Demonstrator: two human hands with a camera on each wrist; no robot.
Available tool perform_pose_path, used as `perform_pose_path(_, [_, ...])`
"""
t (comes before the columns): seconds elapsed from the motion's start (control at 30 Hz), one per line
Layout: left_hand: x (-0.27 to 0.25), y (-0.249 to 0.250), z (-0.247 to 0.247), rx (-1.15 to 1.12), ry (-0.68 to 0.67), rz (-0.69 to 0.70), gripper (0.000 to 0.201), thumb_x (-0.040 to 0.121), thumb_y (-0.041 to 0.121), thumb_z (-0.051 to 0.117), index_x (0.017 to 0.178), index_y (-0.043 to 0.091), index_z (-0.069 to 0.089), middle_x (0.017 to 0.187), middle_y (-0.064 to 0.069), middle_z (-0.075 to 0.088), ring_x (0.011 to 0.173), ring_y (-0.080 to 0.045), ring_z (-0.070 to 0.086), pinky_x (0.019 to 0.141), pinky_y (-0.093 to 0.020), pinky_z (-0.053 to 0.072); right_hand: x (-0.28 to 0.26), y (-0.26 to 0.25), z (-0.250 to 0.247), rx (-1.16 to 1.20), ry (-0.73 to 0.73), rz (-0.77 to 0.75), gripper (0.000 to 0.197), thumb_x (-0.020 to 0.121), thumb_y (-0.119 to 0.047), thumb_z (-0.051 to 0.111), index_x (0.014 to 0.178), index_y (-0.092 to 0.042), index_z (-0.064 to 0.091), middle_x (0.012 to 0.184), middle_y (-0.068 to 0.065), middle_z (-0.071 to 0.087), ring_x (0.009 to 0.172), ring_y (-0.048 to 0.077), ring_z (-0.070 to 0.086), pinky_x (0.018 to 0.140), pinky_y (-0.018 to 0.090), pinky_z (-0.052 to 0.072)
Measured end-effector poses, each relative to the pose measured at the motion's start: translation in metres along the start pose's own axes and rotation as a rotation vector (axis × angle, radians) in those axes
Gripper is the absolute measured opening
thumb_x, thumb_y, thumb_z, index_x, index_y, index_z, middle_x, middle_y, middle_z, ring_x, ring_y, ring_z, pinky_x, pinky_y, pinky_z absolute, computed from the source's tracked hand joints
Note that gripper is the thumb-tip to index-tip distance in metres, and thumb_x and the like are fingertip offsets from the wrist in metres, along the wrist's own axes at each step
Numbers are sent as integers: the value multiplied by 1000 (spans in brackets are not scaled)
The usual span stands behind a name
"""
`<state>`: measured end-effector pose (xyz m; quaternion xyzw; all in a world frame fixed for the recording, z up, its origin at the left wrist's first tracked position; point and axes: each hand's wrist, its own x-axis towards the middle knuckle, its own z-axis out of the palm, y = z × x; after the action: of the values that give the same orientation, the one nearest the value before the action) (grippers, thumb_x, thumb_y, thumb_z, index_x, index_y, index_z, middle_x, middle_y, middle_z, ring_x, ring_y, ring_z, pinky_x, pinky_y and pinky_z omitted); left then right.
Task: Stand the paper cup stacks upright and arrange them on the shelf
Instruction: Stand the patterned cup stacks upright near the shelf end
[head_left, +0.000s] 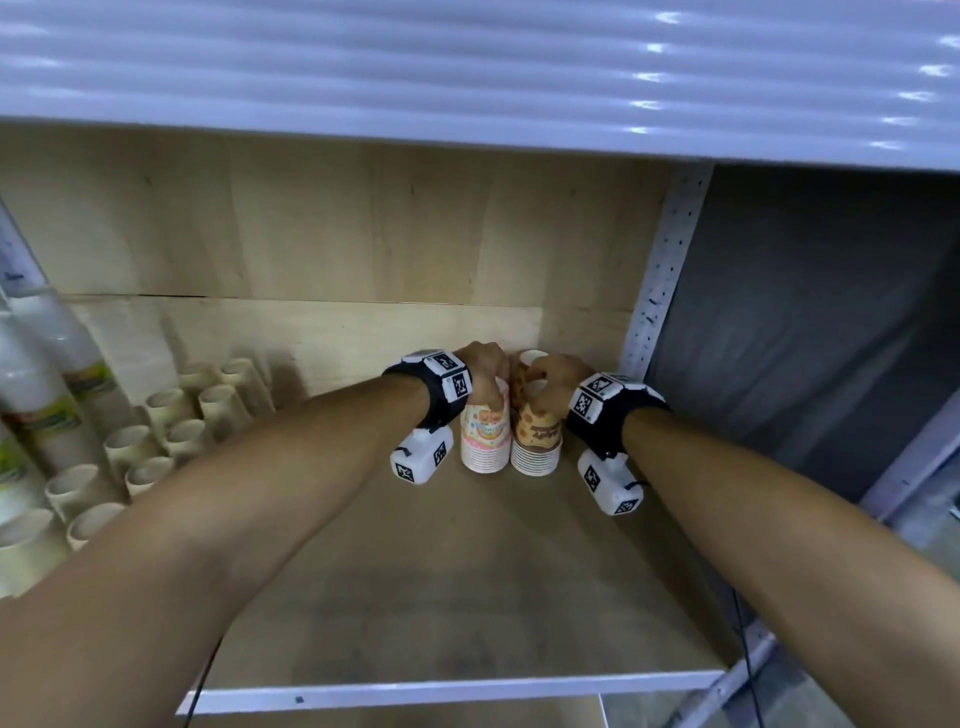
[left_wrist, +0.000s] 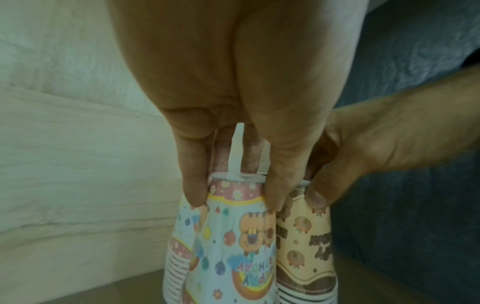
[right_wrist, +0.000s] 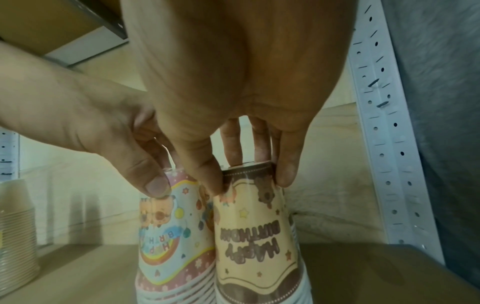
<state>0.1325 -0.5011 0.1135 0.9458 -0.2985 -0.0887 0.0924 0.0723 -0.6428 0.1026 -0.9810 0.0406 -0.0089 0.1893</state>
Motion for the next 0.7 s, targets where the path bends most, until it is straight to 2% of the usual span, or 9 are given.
perform_pose_path(0.07, [3,-1,3,-1,-18,1,55,76,24,80,126,13,62,125,-9,61,109,-27,60,73,-26,42,1,2,1,9,20,-7,28,87,-14,62,114,-10,66,126,11,60,117,27,57,94,30,46])
perform_pose_path(0.17, [5,-1,6,2,-17,-1,53,75,25,80,124,12,63,121,-9,62,105,-27,61,71,-27,43,3,4,1,3,1,16,33,87,-12,62,120,-9,64,129,11,59,118,26,56,89,26,44])
perform_pose_path(0.3, [6,-2,6,6,-25,-2,51,75,25,80,121,12,64,118,-9,63,104,-27,61,71,-29,44,1,1,-2,-6,-12,29,33,88,-10,60,120,-5,62,129,13,57,116,27,55,85,26,44])
perform_pose_path(0.37, [6,-3,5,13,-33,2,50,75,25,80,121,12,65,118,-9,63,106,-28,61,72,-30,46,1,0,-3,-6,-31,34,36,87,-13,62,122,-8,61,129,12,57,117,26,56,86,25,43])
perform_pose_path(0.47, [3,-6,0,4,-13,2,53,77,26,79,126,13,60,125,-7,59,110,-27,59,77,-29,47,-3,-1,-5,-5,-38,49,41,82,-18,68,122,-15,62,127,9,61,115,25,58,89,27,45])
perform_pose_path(0.53, [-3,-9,-7,-2,16,-3,55,79,28,77,129,17,57,132,-4,53,115,-26,55,79,-28,45,-6,-6,-9,-3,-30,28,37,84,-16,67,120,-9,63,125,10,61,113,27,58,89,29,48])
perform_pose_path(0.6, [-11,-12,-17,6,35,-14,56,80,29,76,132,21,55,136,-3,48,117,-25,53,80,-28,42,-10,-14,-15,-27,-8,21,37,85,-14,65,120,-3,63,126,14,59,115,30,57,95,34,49])
perform_pose_path(0.7, [-28,-20,-37,11,52,-58,56,80,30,77,131,22,55,134,-2,48,117,-24,52,80,-28,41,-11,-29,-23,-28,36,18,38,82,-19,68,116,-5,62,124,12,58,111,29,57,94,36,49])
